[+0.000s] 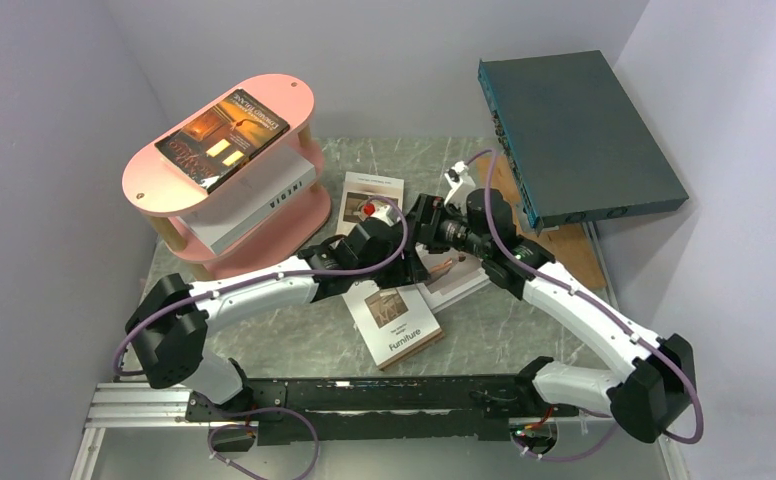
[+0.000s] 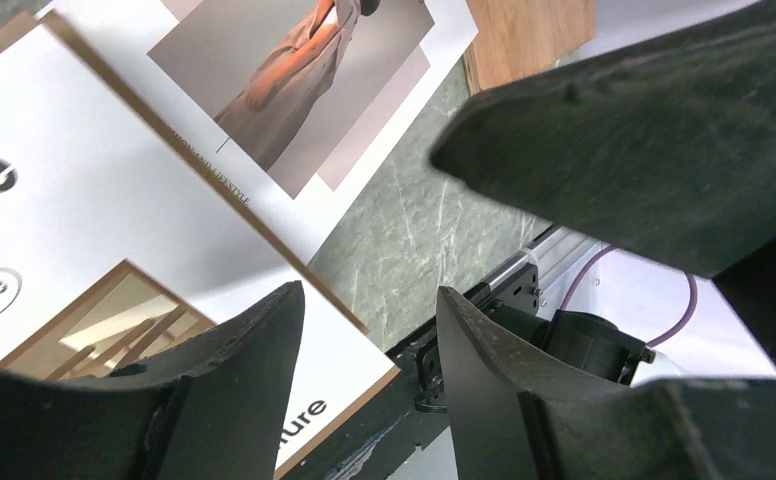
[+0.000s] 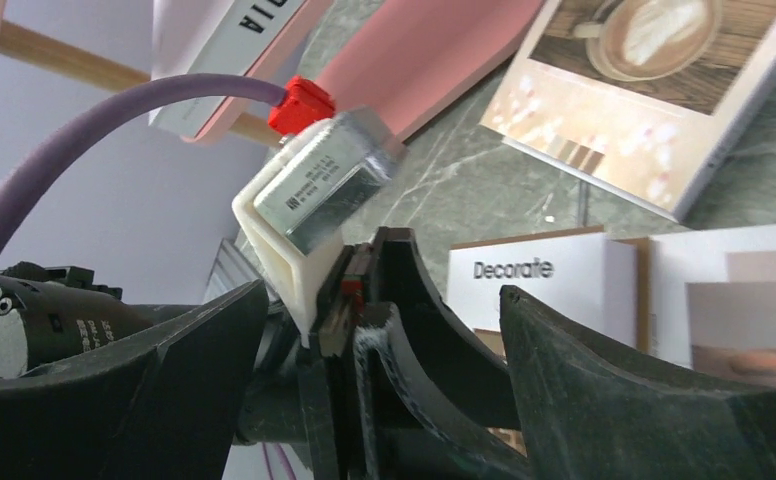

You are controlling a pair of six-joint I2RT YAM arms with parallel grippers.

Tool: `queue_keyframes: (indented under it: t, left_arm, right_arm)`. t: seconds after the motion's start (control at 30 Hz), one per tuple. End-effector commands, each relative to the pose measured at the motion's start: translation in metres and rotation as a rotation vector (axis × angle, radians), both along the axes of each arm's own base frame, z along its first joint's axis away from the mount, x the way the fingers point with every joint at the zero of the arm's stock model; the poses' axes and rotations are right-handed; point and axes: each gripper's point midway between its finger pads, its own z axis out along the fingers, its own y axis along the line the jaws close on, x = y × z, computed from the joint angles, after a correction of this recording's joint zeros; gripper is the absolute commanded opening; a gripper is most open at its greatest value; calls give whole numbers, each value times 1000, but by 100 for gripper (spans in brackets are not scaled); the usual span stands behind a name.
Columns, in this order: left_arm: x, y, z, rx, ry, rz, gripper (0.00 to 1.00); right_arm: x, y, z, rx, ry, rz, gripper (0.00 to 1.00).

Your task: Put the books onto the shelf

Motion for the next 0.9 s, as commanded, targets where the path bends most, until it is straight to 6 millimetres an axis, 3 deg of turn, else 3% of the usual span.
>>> queue_keyframes:
  t: [0.0, 0.3, 0.57, 0.73, 0.87]
  left_arm:
    - [0, -5, 24, -68, -65, -24, 57]
    - [-12, 6, 31, -67, -91, -62, 58]
    - [-14, 24, 48, -37, -142, -46, 62]
    - [-3, 57, 88, 30, -263, 27, 65]
    - [1, 87, 125, 46, -355, 98, 67]
  right_arm:
    - [3, -28, 12, -49, -37, -107, 91]
    - [-5, -88, 11, -113, -34, -336, 99]
    - [-12, -118, 17, -137, -24, -407, 100]
    - [-22, -123, -9, -106, 76, -360, 100]
    - [-42, -114, -50, -26, 227, -265, 100]
